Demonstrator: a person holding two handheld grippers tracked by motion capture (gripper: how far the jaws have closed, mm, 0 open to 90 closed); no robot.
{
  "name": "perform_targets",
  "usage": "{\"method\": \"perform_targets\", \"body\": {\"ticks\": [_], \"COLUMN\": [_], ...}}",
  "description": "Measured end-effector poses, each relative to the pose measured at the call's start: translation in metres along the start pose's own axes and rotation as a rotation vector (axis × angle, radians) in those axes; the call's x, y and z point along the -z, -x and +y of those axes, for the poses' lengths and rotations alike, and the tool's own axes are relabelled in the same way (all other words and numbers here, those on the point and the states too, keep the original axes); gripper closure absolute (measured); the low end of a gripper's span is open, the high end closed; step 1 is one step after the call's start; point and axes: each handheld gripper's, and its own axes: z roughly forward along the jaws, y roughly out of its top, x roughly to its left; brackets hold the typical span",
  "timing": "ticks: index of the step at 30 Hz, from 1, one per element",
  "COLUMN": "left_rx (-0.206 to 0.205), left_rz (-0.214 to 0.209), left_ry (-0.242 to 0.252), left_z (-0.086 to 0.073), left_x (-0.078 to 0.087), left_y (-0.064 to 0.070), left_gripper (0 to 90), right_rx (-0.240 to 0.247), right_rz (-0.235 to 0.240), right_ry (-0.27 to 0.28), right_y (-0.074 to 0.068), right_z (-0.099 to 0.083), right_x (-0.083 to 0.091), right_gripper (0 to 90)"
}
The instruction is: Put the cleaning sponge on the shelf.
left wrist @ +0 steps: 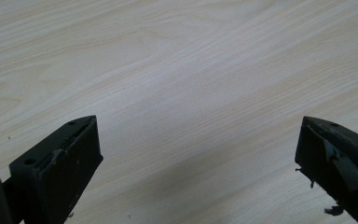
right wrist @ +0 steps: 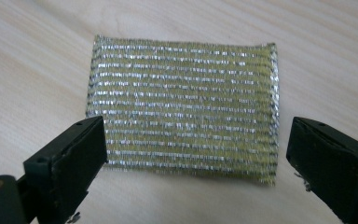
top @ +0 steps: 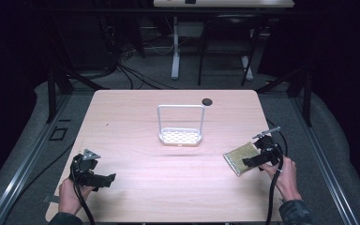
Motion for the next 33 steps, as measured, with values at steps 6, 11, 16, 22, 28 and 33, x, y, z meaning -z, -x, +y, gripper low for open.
{"method": "perform_targets", "body": {"ticks": [6, 11, 16, 22, 28, 33], "left_rx": [-0.016, -0.014, -0.027, -0.034, -0.034, -0.041], "left_rz": [0.001, 0.0, -0.004, 0.002, -0.001, -0.002], "left_ry": [-0.011, -0.013, -0.02, -0.025, -0.023, -0.018], "left_z": [0.0, 0.0, 0.0, 0.0, 0.0, 0.0], "left_x": [0.0, -0.001, -0.002, -0.003, -0.004, -0.004], "left_y": [0.001, 0.001, 0.004, 0.004, 0.004, 0.005], "left_gripper": [0.3, 0.3, 0.8, 1.4, 2.3, 3.4], "right_rx": [0.029, 0.02, 0.014, -0.002, -0.004, -0.011], "right_rz": [0.0, -0.003, 0.013, 0.014, 0.012, 0.001], "right_ry": [-0.046, -0.067, -0.1, -0.133, -0.152, -0.158], "right_y": [-0.001, 0.004, 0.006, 0.006, 0.008, 0.007], "right_z": [0.013, 0.014, 0.013, 0.014, 0.016, 0.017], "right_x": [-0.018, -0.025, -0.031, -0.033, -0.033, -0.032], "right_gripper": [8.8, 12.1, 15.7, 20.8, 28.3, 36.3]}}
